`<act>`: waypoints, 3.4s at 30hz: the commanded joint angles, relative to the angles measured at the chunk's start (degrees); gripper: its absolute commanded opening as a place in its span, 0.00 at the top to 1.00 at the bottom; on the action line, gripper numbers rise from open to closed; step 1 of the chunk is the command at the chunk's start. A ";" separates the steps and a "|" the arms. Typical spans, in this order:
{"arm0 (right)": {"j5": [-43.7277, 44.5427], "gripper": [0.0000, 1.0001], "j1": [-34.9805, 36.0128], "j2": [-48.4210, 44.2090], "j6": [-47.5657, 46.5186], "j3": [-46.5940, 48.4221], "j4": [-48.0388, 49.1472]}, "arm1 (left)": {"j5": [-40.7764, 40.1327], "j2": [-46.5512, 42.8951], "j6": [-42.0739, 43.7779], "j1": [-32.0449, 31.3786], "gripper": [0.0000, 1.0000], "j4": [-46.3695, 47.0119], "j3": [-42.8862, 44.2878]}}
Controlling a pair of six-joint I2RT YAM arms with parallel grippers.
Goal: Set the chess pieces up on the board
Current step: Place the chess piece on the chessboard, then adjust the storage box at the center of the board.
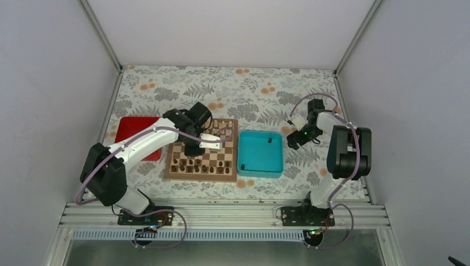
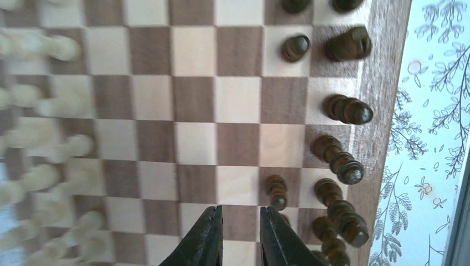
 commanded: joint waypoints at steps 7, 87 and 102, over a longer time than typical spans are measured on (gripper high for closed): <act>0.12 0.00 -0.96 0.64 -0.02 -1.21 -0.42 | 0.70 7.77 2.67 -1.55 0.73 -2.78 25.91; -5.41 0.63 -1.67 -18.48 -8.66 0.68 -16.87 | -12.33 36.52 -6.77 -16.68 0.62 28.48 41.31; -16.36 0.96 5.84 -18.04 -5.76 3.38 -20.57 | -10.67 43.52 -6.36 -10.54 0.98 18.13 54.20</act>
